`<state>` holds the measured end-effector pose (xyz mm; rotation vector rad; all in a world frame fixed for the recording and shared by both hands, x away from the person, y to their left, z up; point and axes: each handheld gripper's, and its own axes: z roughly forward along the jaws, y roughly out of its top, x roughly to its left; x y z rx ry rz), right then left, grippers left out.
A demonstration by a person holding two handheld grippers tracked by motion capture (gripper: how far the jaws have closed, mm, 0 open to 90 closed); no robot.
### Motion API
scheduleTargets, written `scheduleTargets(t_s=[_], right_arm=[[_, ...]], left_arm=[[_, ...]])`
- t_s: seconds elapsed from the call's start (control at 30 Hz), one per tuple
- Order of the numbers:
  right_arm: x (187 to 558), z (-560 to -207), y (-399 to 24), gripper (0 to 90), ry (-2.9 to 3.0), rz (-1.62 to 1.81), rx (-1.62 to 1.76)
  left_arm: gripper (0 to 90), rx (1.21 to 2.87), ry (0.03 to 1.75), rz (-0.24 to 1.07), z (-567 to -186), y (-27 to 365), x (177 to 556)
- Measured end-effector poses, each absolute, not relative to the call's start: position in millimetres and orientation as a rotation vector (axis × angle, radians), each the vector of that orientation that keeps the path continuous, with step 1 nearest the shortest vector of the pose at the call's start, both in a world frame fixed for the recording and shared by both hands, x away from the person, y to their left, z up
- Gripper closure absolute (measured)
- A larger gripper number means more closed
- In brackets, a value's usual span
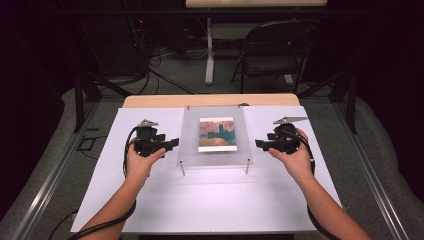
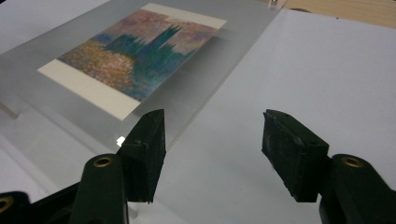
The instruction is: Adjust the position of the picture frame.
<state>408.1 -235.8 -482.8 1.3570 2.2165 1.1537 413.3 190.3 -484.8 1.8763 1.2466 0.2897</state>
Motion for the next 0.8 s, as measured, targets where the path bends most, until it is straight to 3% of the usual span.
scheduleTargets(t_s=[0.8], right_arm=[[472.1, -499.1, -206.5, 38.3, 2.068, 1.098, 1.487]], left_arm=[[40.0, 1.792, 1.467, 0.425, -501.1, 174.5, 475.8]])
